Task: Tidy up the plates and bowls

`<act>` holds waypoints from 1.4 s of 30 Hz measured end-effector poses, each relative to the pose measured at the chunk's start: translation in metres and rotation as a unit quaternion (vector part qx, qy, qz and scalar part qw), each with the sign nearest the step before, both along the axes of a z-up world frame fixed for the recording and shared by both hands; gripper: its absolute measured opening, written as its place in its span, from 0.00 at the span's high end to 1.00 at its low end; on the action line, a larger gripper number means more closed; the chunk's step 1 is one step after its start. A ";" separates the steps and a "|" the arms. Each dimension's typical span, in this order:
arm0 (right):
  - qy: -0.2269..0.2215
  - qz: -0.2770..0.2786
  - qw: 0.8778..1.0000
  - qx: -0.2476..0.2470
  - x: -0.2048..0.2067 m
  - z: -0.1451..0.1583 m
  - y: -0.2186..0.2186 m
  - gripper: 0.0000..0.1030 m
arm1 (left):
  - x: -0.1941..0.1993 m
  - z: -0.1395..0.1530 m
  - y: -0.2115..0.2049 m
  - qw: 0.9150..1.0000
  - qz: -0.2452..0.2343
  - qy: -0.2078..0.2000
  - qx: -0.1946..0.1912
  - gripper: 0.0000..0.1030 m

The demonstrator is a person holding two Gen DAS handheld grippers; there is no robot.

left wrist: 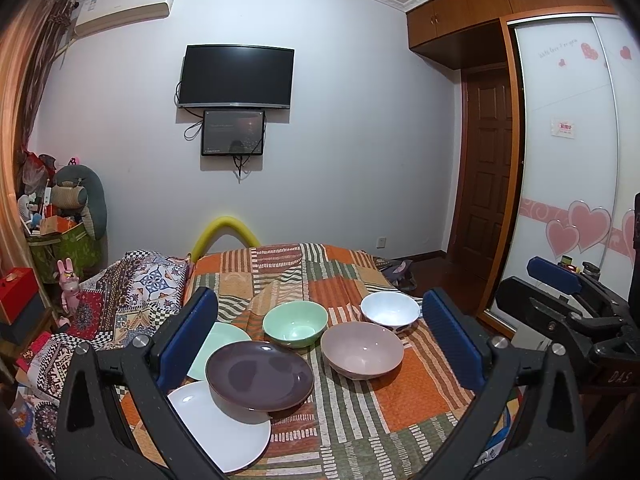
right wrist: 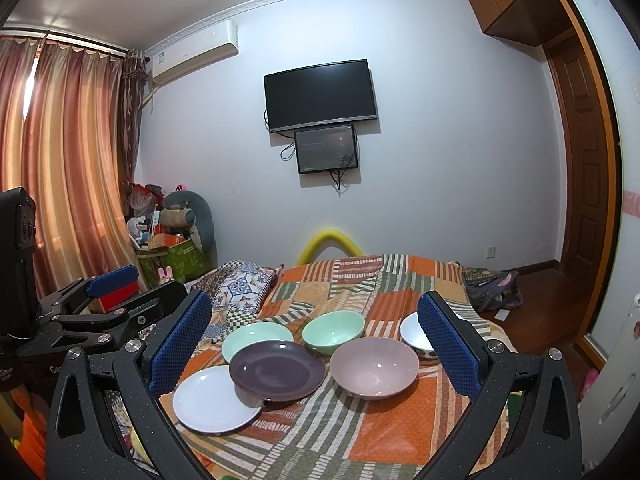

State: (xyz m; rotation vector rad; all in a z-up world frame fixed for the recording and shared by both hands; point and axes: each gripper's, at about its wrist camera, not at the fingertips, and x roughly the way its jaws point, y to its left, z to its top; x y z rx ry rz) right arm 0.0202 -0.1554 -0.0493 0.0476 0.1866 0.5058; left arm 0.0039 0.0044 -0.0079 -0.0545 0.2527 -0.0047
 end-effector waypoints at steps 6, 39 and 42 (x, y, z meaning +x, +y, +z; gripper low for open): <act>0.002 -0.001 1.000 0.001 0.001 0.001 -0.001 0.00 | 0.000 -0.001 0.000 1.000 -0.003 0.002 0.001 0.00; 0.219 0.049 0.970 -0.091 0.114 -0.115 0.075 0.28 | 0.115 -0.156 0.124 0.970 0.066 0.231 -0.037 0.22; 0.244 0.062 0.964 -0.089 0.125 -0.127 0.083 0.35 | 0.125 -0.168 0.135 0.968 0.066 0.240 -0.032 0.26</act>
